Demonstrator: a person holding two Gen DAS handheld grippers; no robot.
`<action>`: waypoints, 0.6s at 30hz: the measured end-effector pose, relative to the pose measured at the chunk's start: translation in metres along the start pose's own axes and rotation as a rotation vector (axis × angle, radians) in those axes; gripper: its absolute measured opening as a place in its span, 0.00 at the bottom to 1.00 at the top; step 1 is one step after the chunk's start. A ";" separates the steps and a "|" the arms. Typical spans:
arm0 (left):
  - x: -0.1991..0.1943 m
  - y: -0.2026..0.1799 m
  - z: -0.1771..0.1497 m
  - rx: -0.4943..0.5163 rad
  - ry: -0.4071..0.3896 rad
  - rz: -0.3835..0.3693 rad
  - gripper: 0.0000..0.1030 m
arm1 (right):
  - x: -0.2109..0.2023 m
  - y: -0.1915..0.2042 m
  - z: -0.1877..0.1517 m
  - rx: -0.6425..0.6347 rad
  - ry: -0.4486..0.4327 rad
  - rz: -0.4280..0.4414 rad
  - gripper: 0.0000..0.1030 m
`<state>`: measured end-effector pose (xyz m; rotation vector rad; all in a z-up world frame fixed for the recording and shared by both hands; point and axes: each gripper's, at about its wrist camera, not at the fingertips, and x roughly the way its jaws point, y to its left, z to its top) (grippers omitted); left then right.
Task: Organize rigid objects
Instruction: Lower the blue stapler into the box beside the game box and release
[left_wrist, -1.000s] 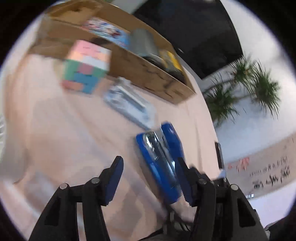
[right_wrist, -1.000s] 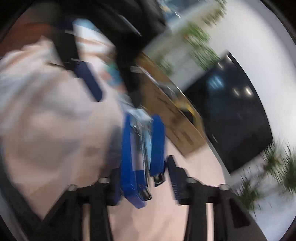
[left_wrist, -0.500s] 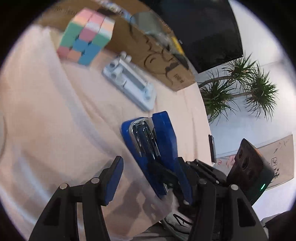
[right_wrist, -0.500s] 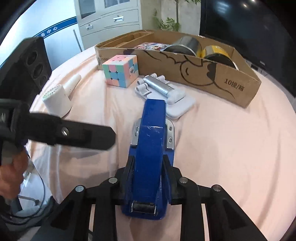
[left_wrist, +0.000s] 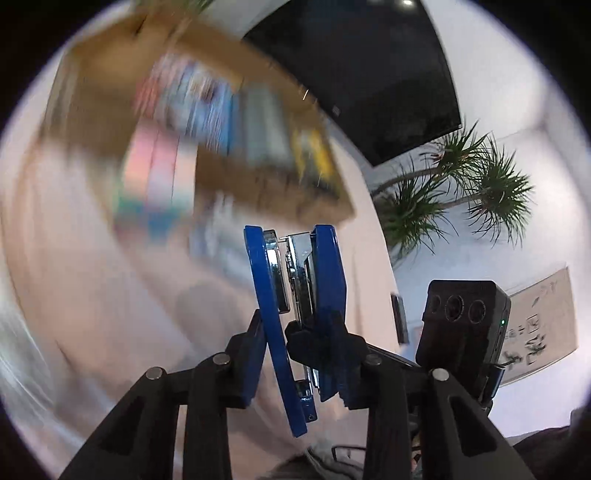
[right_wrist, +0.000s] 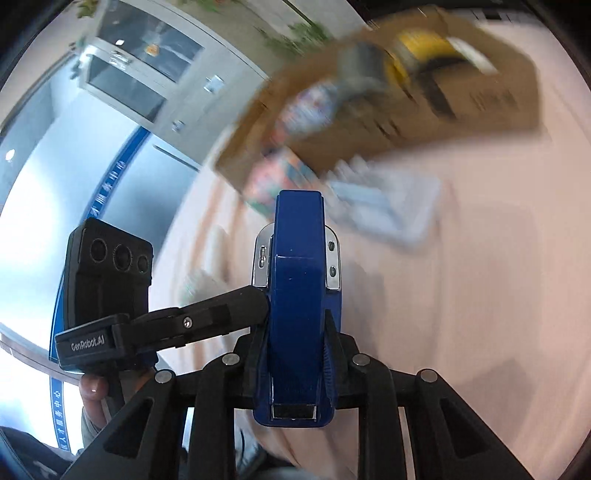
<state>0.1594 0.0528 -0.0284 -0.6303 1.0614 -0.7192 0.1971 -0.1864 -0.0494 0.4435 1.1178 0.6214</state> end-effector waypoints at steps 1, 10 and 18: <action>-0.008 -0.005 0.022 0.026 -0.020 0.015 0.31 | 0.000 0.008 0.014 -0.009 -0.024 0.013 0.22; -0.014 0.036 0.175 0.019 -0.029 0.069 0.31 | 0.060 0.052 0.160 -0.068 -0.086 -0.013 0.22; 0.034 0.108 0.207 -0.090 0.073 0.121 0.31 | 0.149 0.021 0.198 0.050 0.025 -0.133 0.22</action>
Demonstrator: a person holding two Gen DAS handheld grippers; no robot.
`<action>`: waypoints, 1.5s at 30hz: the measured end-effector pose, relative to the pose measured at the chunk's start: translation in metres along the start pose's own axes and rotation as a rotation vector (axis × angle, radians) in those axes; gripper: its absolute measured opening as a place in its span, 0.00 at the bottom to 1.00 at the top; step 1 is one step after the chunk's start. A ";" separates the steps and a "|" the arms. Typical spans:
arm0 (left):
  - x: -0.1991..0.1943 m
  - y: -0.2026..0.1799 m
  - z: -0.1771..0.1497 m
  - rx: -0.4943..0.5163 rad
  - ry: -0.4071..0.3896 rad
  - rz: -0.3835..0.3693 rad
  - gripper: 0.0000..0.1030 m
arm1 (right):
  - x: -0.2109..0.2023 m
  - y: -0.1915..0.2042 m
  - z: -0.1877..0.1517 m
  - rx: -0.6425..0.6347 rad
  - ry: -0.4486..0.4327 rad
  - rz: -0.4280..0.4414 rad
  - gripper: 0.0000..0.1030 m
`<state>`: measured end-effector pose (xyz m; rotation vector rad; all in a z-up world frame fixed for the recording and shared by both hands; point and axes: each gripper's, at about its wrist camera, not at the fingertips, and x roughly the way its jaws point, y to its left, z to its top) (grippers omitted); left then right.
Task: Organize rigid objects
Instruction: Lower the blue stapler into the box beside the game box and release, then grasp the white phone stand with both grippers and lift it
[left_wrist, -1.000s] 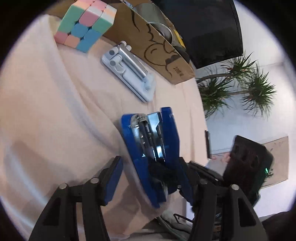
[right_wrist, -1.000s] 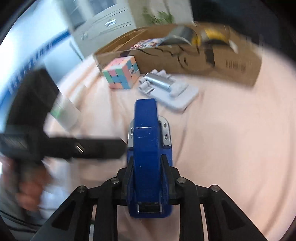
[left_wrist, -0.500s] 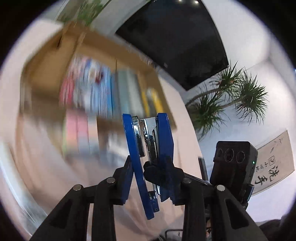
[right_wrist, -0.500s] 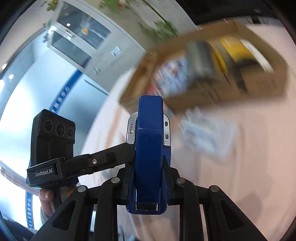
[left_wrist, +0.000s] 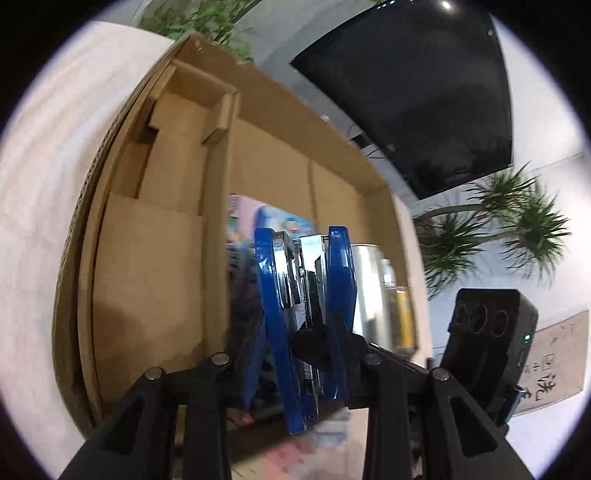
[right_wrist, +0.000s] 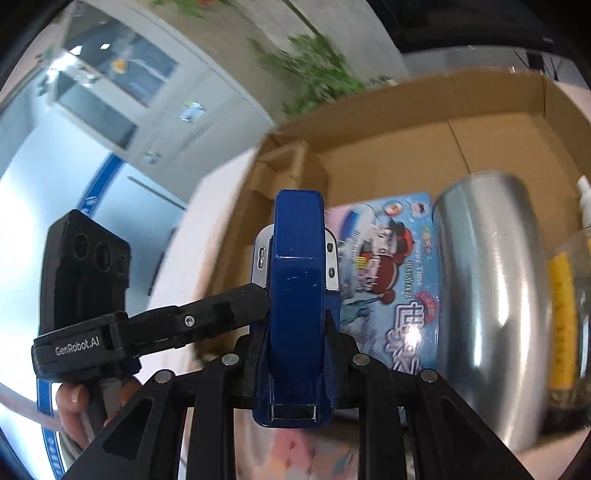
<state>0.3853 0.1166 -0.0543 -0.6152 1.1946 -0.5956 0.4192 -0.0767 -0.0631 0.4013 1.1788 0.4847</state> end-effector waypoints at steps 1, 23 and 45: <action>0.003 0.001 0.000 -0.001 0.006 0.012 0.32 | 0.008 -0.002 0.001 0.012 0.009 -0.012 0.22; -0.113 -0.047 -0.112 0.222 -0.368 0.289 0.69 | -0.051 0.027 -0.033 -0.174 -0.190 -0.096 0.74; 0.022 -0.085 -0.202 0.155 -0.094 0.249 0.69 | -0.044 -0.071 -0.137 -0.514 0.075 -0.138 0.81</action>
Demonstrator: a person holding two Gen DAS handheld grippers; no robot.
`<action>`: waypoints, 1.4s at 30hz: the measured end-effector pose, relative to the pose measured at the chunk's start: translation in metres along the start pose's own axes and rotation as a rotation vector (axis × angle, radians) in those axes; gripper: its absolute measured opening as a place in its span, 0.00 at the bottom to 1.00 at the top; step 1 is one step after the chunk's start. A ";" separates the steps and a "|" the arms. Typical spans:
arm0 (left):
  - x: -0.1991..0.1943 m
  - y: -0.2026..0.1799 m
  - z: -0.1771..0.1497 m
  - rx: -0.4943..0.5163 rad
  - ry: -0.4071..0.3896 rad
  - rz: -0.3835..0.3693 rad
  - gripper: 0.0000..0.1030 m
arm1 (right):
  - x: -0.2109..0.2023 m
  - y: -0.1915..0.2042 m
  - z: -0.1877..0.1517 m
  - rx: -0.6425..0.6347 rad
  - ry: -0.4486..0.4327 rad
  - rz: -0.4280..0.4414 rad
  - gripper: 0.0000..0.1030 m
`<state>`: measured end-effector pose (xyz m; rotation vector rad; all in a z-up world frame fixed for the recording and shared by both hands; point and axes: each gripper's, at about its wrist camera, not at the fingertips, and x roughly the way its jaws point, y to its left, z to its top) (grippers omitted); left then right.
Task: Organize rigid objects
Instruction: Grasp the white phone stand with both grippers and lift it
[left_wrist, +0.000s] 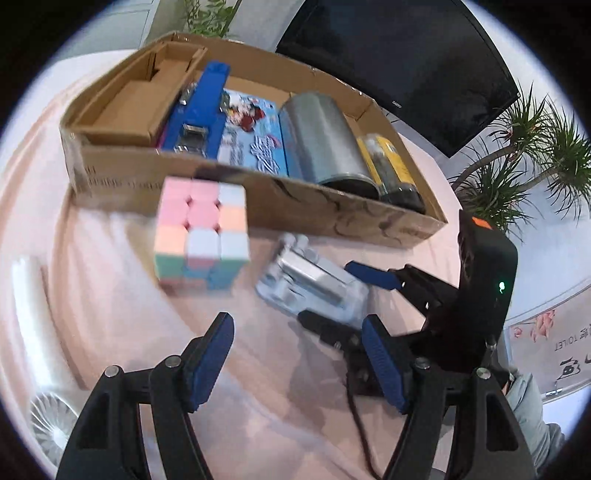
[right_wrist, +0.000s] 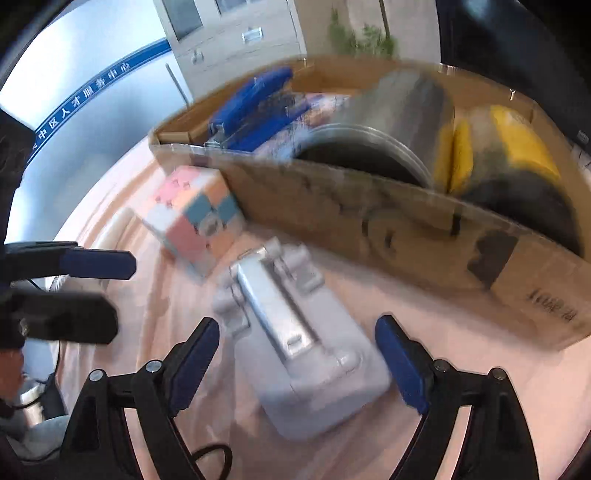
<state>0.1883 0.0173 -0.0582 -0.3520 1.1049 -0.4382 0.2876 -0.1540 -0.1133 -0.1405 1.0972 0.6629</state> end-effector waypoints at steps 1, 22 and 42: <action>0.003 -0.003 -0.003 -0.003 0.006 -0.010 0.69 | -0.002 0.004 -0.004 -0.003 0.000 0.011 0.79; 0.038 0.049 0.000 -0.195 0.091 -0.213 0.56 | -0.002 0.052 -0.027 0.182 -0.120 -0.077 0.54; -0.043 0.011 0.070 -0.029 -0.110 -0.198 0.31 | -0.062 0.046 0.034 0.338 -0.307 0.144 0.53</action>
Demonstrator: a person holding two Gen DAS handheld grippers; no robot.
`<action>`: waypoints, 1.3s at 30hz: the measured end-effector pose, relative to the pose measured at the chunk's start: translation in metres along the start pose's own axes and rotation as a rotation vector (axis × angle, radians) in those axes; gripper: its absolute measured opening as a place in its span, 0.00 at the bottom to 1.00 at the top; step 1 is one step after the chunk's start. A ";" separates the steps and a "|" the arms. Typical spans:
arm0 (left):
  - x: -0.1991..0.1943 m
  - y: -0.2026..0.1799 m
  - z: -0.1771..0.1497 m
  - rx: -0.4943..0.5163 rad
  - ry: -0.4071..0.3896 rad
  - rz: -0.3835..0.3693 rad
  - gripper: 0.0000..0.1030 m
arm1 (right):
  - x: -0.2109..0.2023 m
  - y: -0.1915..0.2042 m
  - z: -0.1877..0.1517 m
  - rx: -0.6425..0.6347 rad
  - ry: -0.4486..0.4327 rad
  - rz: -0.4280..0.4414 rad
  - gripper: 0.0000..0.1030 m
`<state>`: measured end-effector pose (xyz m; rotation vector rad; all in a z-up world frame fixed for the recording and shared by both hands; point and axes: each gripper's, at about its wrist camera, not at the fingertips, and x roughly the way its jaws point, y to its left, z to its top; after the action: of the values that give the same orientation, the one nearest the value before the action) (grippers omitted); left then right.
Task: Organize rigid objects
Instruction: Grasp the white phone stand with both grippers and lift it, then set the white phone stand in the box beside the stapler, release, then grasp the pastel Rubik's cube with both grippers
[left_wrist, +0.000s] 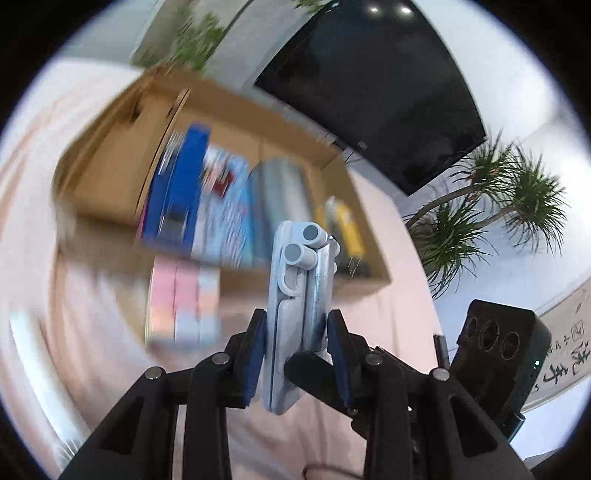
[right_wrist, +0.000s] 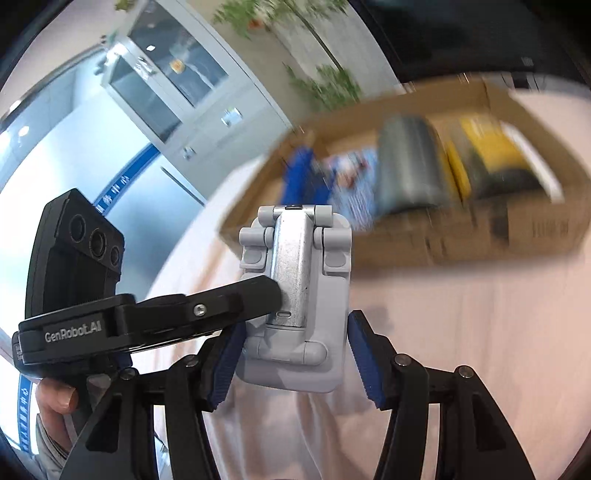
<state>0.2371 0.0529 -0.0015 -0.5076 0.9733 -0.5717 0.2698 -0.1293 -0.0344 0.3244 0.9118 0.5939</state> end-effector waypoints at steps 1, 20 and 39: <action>0.002 -0.002 0.011 0.009 -0.003 -0.002 0.31 | -0.007 -0.001 0.010 -0.011 -0.014 -0.002 0.53; 0.069 0.049 0.081 -0.039 0.148 0.071 0.46 | 0.095 -0.031 0.100 0.063 0.115 -0.141 0.54; 0.010 0.083 0.016 -0.020 0.078 0.195 0.48 | 0.055 0.007 0.029 -0.262 0.087 -0.143 0.86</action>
<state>0.2737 0.1104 -0.0522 -0.4051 1.0904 -0.4090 0.3164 -0.0909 -0.0491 -0.0024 0.9204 0.5907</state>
